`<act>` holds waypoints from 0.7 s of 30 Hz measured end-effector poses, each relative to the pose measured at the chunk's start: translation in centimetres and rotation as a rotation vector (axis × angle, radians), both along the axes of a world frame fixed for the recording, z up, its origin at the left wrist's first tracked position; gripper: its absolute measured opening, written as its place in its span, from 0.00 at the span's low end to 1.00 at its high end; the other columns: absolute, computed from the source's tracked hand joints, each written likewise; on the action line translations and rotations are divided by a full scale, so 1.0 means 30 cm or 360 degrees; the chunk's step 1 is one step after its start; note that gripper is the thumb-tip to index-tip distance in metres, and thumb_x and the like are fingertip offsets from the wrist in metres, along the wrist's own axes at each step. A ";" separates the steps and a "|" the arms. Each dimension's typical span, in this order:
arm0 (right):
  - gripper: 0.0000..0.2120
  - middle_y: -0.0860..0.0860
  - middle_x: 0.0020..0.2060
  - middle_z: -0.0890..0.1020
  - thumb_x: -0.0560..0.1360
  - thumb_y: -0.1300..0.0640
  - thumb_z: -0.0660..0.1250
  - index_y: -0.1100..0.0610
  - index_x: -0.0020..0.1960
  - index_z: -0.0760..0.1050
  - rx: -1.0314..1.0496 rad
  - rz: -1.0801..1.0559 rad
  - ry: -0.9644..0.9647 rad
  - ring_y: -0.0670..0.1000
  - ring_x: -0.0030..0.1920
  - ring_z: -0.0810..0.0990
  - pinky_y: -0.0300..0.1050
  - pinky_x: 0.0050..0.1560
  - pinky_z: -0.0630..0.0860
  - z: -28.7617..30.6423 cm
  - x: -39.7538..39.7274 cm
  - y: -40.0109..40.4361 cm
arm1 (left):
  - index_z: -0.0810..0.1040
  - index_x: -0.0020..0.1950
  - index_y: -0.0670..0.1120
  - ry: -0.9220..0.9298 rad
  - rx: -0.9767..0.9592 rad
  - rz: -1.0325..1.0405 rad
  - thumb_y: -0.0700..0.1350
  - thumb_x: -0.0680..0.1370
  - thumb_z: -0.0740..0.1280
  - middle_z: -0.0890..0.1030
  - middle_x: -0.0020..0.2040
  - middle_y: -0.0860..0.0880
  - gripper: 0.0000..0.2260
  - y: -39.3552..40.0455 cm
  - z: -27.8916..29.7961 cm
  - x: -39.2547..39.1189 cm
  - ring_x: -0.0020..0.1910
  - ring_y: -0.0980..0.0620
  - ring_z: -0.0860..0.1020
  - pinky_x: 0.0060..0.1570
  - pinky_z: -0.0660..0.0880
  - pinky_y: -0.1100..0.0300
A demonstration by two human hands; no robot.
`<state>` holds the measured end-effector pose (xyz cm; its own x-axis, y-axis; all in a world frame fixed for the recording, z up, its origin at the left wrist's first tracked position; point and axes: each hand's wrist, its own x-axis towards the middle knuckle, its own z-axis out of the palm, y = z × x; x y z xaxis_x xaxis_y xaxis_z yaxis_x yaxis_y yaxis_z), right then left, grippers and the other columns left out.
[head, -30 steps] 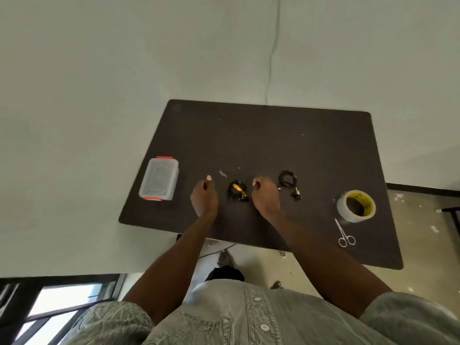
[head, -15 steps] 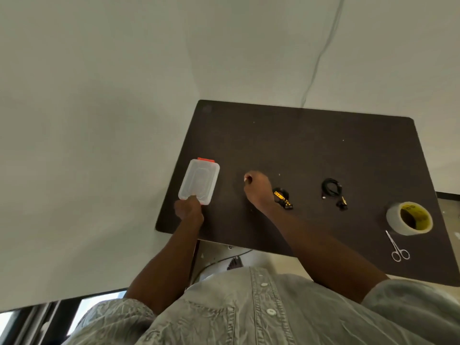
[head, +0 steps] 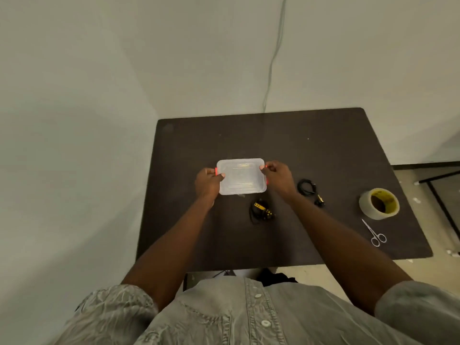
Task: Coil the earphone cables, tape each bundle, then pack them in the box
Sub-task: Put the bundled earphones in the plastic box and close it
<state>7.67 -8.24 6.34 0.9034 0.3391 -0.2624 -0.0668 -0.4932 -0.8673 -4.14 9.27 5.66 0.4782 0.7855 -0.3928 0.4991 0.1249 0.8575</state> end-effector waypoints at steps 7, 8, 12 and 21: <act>0.01 0.52 0.36 0.83 0.71 0.64 0.72 0.60 0.42 0.82 0.0033 -0.0302 0.0163 0.46 0.33 0.79 0.41 0.36 0.76 -0.057 0.227 -0.126 | 0.78 0.47 0.42 -0.0096 -0.0329 -0.0063 0.38 0.73 0.73 0.81 0.44 0.44 0.06 -0.065 -0.009 0.235 0.41 0.49 0.79 0.41 0.79 0.54; 0.01 0.52 0.36 0.83 0.71 0.64 0.73 0.59 0.41 0.82 0.0030 -0.0297 0.0184 0.46 0.33 0.79 0.42 0.37 0.76 -0.064 0.253 -0.130 | 0.78 0.48 0.41 -0.0102 -0.0365 -0.0059 0.38 0.73 0.73 0.81 0.45 0.43 0.06 -0.066 -0.015 0.258 0.42 0.49 0.79 0.40 0.80 0.55; 0.04 0.53 0.36 0.85 0.71 0.63 0.72 0.56 0.39 0.83 -0.0023 -0.0225 0.0240 0.50 0.36 0.82 0.45 0.40 0.80 -0.080 0.341 -0.131 | 0.80 0.53 0.40 -0.0074 -0.0533 0.0025 0.37 0.74 0.73 0.83 0.49 0.42 0.09 -0.065 -0.047 0.325 0.48 0.46 0.82 0.42 0.80 0.56; 0.09 0.58 0.48 0.85 0.75 0.65 0.70 0.65 0.54 0.81 0.0095 -0.0205 0.0671 0.55 0.48 0.84 0.46 0.46 0.82 -0.136 0.453 -0.107 | 0.78 0.55 0.37 0.0008 -0.0850 0.0208 0.35 0.76 0.69 0.83 0.45 0.41 0.08 -0.017 -0.102 0.304 0.39 0.48 0.83 0.37 0.81 0.57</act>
<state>21.27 -11.45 2.25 0.7575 0.2562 -0.6004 -0.4785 -0.4076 -0.7777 4.97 8.76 2.60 0.3869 0.5291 -0.7553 0.4543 0.6034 0.6554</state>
